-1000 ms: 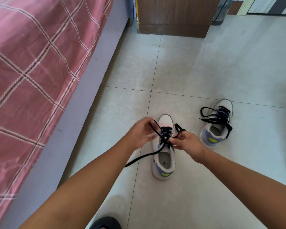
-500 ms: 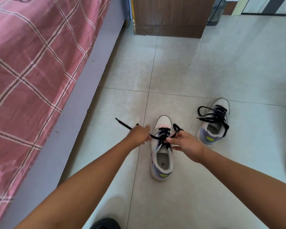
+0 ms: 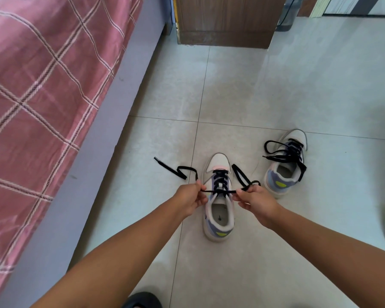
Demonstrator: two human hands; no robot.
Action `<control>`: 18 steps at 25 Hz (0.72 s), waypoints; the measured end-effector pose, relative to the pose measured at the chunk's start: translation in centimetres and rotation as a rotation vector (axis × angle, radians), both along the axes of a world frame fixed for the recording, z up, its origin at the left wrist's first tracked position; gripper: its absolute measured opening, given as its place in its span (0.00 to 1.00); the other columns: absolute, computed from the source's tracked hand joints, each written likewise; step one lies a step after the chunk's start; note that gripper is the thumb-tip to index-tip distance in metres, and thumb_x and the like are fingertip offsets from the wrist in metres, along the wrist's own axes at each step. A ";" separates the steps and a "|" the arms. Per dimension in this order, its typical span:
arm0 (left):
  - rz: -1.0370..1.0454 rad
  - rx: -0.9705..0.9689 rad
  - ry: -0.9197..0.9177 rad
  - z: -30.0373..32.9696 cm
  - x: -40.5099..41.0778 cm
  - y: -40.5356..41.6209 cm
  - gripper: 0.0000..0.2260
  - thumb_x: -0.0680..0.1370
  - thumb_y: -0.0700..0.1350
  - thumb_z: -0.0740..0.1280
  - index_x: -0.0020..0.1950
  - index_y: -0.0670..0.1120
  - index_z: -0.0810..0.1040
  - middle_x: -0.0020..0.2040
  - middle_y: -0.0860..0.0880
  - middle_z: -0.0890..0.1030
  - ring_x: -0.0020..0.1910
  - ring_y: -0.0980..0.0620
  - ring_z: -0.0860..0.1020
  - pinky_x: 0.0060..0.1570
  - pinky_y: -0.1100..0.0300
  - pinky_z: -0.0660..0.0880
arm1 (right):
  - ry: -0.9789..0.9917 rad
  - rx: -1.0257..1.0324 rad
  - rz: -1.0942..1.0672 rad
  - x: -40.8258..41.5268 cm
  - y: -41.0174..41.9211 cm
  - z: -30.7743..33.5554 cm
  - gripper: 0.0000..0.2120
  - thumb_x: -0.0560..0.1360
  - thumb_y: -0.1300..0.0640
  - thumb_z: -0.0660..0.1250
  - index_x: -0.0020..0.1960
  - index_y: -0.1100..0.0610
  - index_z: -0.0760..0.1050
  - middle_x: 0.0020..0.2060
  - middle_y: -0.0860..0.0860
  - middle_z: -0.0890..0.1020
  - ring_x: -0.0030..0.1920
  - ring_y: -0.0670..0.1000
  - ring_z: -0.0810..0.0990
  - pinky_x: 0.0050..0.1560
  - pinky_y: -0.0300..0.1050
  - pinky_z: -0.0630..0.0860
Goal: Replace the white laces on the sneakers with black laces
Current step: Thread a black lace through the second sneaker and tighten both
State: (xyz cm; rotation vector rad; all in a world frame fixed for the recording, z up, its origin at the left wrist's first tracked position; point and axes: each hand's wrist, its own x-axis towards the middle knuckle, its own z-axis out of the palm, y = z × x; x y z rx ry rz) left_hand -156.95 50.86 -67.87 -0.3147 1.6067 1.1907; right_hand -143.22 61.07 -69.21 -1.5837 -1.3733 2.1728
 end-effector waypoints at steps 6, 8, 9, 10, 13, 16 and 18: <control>-0.019 0.208 0.053 0.9 -0.5 0.2 0.16 0.84 0.45 0.52 0.40 0.44 0.72 0.37 0.48 0.81 0.40 0.52 0.78 0.42 0.58 0.72 | 0.235 -0.059 0.042 -1.4 0.3 1.5 0.05 0.79 0.59 0.61 0.45 0.57 0.71 0.45 0.54 0.84 0.48 0.51 0.82 0.49 0.43 0.74; 0.022 0.284 0.002 0.9 -0.2 0.3 0.16 0.84 0.46 0.50 0.40 0.44 0.69 0.29 0.49 0.78 0.38 0.51 0.77 0.42 0.59 0.73 | 0.260 -0.078 0.042 -1.9 0.1 1.6 0.06 0.79 0.59 0.61 0.45 0.59 0.72 0.38 0.54 0.83 0.42 0.50 0.81 0.47 0.42 0.74; 0.017 0.273 -0.005 0.8 0.0 0.1 0.15 0.84 0.45 0.50 0.40 0.44 0.68 0.25 0.50 0.74 0.35 0.51 0.75 0.40 0.59 0.72 | 0.243 -0.077 0.038 -2.0 0.0 1.5 0.07 0.79 0.59 0.61 0.44 0.60 0.72 0.34 0.53 0.81 0.39 0.49 0.80 0.45 0.41 0.73; 0.000 0.252 -0.003 0.7 0.3 -0.1 0.15 0.84 0.45 0.50 0.40 0.44 0.67 0.23 0.51 0.70 0.32 0.51 0.73 0.37 0.61 0.71 | 0.227 -0.079 0.032 -2.0 -0.3 1.3 0.07 0.79 0.59 0.61 0.42 0.59 0.72 0.30 0.51 0.79 0.35 0.48 0.79 0.43 0.42 0.70; -0.013 0.223 -0.009 0.3 0.5 -0.5 0.14 0.84 0.45 0.50 0.40 0.45 0.65 0.20 0.53 0.64 0.28 0.53 0.67 0.35 0.60 0.66 | 0.200 -0.097 0.005 -2.2 -1.0 1.2 0.08 0.79 0.61 0.61 0.41 0.59 0.71 0.25 0.49 0.74 0.29 0.46 0.77 0.38 0.41 0.66; -0.009 0.217 -0.005 0.7 -0.2 -1.0 0.14 0.84 0.46 0.51 0.40 0.45 0.66 0.22 0.52 0.65 0.28 0.53 0.67 0.37 0.59 0.67 | 0.173 -0.067 0.062 -2.8 -1.5 1.5 0.06 0.79 0.59 0.62 0.44 0.60 0.73 0.24 0.49 0.74 0.29 0.46 0.76 0.37 0.40 0.66; -0.094 0.213 0.073 1.2 -0.7 -1.3 0.13 0.83 0.45 0.53 0.41 0.44 0.69 0.27 0.50 0.70 0.31 0.52 0.72 0.39 0.57 0.71 | 0.097 0.055 0.187 -3.4 -1.6 2.1 0.07 0.79 0.59 0.62 0.45 0.59 0.77 0.26 0.49 0.74 0.29 0.46 0.74 0.33 0.37 0.67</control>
